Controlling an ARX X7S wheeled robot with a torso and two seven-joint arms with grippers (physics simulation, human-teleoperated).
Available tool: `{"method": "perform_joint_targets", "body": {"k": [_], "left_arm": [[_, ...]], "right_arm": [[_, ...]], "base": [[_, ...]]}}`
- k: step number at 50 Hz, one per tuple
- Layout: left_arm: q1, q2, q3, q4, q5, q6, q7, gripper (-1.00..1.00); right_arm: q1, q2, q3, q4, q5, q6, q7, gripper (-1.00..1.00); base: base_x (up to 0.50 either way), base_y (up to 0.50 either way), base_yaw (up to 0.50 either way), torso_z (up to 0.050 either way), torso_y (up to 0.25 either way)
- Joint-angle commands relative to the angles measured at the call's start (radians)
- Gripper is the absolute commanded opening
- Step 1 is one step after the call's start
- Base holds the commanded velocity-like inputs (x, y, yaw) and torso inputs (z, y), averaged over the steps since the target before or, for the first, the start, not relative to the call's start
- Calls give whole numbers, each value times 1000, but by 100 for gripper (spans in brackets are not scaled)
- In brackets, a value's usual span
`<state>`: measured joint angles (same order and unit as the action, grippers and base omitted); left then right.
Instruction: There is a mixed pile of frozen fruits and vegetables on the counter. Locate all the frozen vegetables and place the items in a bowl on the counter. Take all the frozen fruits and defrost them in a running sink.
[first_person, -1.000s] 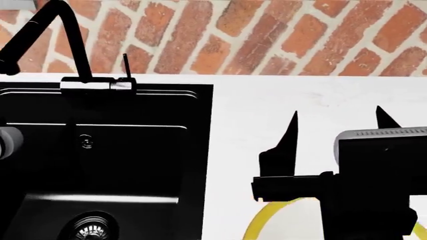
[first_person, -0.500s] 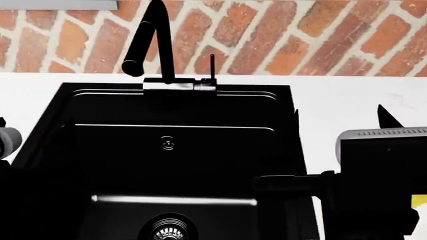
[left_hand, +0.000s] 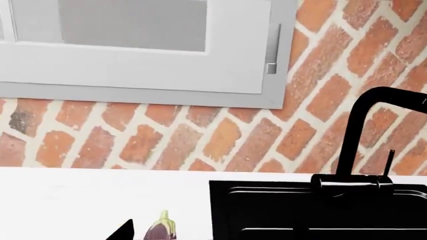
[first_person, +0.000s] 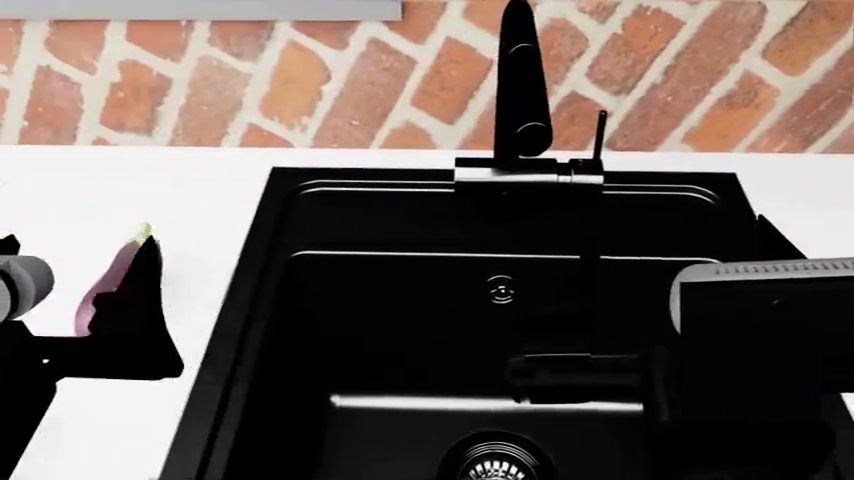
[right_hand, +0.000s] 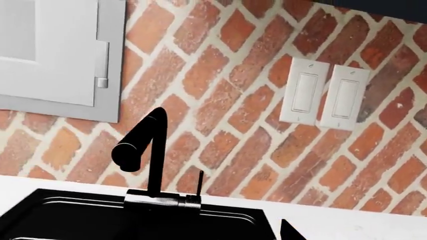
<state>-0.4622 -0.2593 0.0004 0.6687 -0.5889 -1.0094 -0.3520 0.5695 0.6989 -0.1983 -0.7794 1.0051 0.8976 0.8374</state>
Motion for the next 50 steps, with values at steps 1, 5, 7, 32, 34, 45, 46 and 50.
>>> {"method": "perform_joint_targets", "body": {"k": [1,5,7,32,34,45,46,50], "left_arm": [[3,-2,12,-7,0,10,-2,100],[0,-4,33,-12,8,7,-6,100],[0,0,33,-16,6,11,-7,100],[-180,18,151,-382,108,82,17,100],[-186,15,152,-409,111,84,22,100],[-193,-1,157,-561,143,142,43,100],[-194,-2,159,-565,145,144,42,100],[-185,-20,183,-580,171,146,37,100]], "right_arm": [[-10,0,13,-3,2,-19,2,100],[-4,3,2,0,6,-2,8,100],[-3,4,3,-1,10,1,11,100],[-19,10,21,2,48,-1,25,100],[-19,9,18,6,46,-1,22,100],[-17,7,7,23,39,-3,14,100],[-17,7,6,24,38,-4,13,100],[-19,6,3,23,39,-3,14,100]], "base": [[0,0,0,0,0],[0,0,0,0,0],[0,0,0,0,0],[0,0,0,0,0],[0,0,0,0,0],[0,0,0,0,0],[0,0,0,0,0],[0,0,0,0,0]]}}
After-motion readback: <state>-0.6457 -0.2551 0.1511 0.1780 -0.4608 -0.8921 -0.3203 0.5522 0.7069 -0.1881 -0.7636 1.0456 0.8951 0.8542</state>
